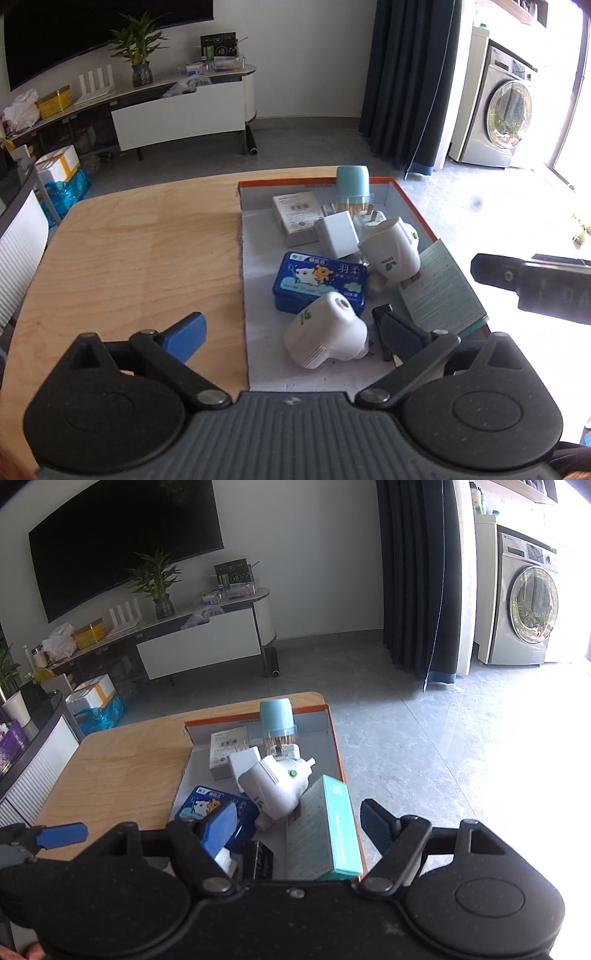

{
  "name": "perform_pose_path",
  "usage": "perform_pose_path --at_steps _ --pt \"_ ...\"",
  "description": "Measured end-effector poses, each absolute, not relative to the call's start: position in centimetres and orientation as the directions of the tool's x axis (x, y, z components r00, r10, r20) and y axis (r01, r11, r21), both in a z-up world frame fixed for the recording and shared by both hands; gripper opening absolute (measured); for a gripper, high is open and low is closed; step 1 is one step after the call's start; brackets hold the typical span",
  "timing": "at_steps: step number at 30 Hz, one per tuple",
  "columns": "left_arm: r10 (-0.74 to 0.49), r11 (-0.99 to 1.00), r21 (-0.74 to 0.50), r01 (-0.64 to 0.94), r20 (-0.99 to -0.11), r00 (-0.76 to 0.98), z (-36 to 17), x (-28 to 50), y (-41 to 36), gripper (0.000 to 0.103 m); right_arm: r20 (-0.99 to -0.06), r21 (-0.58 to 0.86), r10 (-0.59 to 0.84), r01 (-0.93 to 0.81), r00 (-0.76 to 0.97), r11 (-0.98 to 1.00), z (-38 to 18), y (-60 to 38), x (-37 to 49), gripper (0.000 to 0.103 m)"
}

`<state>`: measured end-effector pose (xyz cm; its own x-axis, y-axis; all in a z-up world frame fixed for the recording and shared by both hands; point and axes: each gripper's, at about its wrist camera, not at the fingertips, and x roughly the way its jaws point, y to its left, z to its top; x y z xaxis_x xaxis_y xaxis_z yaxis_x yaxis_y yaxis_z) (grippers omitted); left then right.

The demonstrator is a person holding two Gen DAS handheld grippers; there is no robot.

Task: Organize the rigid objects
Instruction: 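Lower the black charger into the tray and open the left tool while the right tool releases the white plug, then withdraw both open tools from the tray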

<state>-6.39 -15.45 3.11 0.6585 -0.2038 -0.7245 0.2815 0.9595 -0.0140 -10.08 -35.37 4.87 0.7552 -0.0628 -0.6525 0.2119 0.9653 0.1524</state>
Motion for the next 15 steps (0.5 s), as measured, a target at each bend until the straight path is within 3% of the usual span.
perform_pose_path --at_steps 15 --pt "-0.136 0.97 0.033 0.239 -0.745 0.653 1.7 -9.1 -14.5 0.103 -0.713 0.169 -0.028 0.211 0.7 0.963 1.4 -33.7 -15.5 0.089"
